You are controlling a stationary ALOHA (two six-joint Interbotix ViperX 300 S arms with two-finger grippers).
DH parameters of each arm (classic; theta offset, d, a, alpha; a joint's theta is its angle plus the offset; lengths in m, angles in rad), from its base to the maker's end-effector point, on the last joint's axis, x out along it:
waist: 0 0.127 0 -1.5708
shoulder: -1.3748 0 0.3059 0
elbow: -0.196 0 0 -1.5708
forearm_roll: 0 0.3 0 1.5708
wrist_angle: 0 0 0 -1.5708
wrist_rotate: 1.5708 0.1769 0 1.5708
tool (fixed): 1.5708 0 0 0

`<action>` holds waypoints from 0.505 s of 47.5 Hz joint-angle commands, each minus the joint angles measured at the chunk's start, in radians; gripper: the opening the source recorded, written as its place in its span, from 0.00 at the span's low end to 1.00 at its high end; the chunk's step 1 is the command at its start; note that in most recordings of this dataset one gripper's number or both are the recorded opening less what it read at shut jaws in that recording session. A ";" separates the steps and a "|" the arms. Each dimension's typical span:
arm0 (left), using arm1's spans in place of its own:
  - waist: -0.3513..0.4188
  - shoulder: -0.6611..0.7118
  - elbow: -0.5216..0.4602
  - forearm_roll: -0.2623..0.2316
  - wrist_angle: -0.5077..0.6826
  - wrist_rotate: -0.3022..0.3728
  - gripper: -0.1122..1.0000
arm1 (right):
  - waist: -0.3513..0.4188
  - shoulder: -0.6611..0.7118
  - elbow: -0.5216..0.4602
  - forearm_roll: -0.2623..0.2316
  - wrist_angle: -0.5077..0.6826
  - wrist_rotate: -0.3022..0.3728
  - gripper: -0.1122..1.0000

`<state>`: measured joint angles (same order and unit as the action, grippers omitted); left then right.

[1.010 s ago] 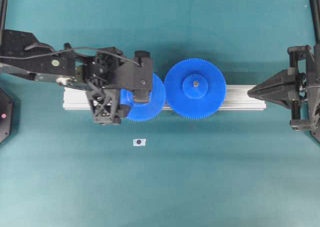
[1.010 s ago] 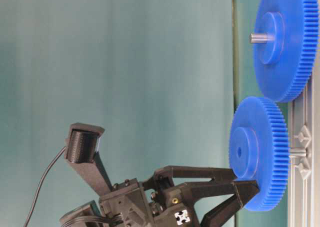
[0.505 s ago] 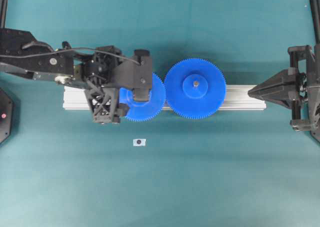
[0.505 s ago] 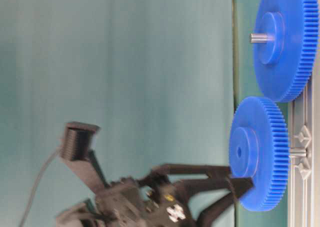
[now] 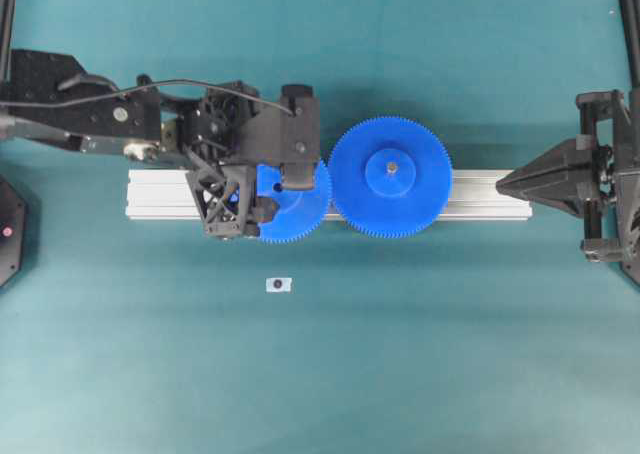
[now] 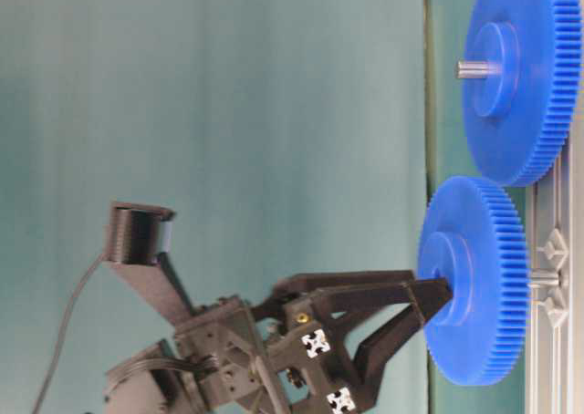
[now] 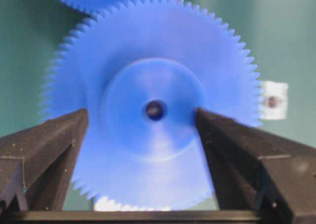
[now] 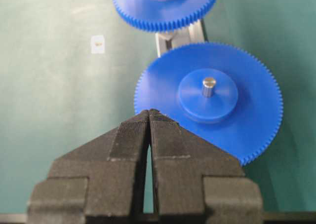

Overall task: Insert the small gear onto the shaft.
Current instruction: 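Lower the small gear onto the shaft and open the left gripper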

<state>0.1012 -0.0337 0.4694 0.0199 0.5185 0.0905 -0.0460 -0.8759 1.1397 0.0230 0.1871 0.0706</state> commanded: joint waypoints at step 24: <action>0.081 -0.029 -0.012 0.002 -0.021 0.008 0.89 | -0.002 -0.021 0.000 0.002 -0.002 0.008 0.15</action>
<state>0.1519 -0.0337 0.4771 0.0184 0.4970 0.0936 -0.0460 -0.9004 1.1505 0.0230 0.1887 0.0706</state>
